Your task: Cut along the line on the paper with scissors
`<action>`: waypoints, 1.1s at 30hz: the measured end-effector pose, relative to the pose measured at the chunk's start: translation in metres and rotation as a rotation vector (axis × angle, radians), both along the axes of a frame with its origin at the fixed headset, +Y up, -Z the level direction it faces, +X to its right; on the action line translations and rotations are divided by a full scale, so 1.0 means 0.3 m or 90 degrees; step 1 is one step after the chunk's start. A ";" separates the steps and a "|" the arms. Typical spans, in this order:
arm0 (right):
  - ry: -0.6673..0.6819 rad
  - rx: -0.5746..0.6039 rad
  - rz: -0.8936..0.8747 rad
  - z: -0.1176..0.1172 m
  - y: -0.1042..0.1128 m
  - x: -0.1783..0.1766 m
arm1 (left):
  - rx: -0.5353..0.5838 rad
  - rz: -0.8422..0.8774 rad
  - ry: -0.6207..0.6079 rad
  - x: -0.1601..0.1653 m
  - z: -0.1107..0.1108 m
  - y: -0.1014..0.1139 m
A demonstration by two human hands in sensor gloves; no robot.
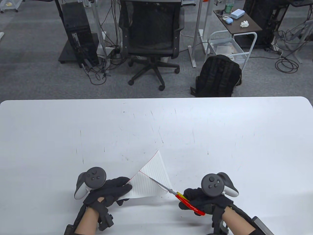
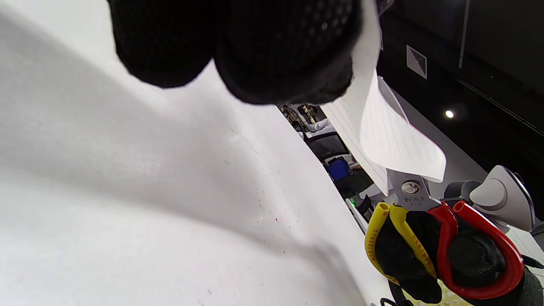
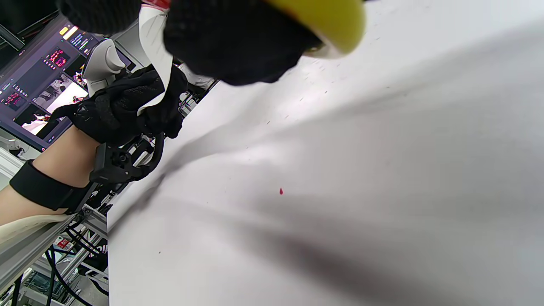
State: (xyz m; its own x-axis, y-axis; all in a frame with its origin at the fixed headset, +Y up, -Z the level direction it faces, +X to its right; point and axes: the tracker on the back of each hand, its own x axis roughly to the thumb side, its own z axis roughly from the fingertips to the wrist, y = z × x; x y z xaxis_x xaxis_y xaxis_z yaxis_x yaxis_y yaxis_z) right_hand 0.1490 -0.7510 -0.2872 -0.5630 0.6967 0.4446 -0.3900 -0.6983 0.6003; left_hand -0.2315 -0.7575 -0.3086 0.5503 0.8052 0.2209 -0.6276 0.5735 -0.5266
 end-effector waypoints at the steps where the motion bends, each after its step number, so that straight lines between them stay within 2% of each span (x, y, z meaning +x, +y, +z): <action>1: -0.002 0.004 -0.001 -0.001 0.001 0.000 | -0.002 0.003 -0.001 0.002 0.000 0.000; 9: -0.005 0.007 -0.005 0.000 0.002 -0.001 | -0.002 0.007 0.002 0.001 0.000 0.001; 12: -0.009 0.029 0.003 0.000 0.013 -0.001 | -0.007 0.017 0.000 0.003 0.001 0.000; 25: 0.050 -0.055 0.032 -0.005 0.010 -0.025 | 0.008 0.003 -0.017 0.012 0.004 0.005; 33: 0.055 -0.054 0.017 -0.008 0.006 -0.057 | 0.008 0.001 -0.032 0.025 0.008 0.006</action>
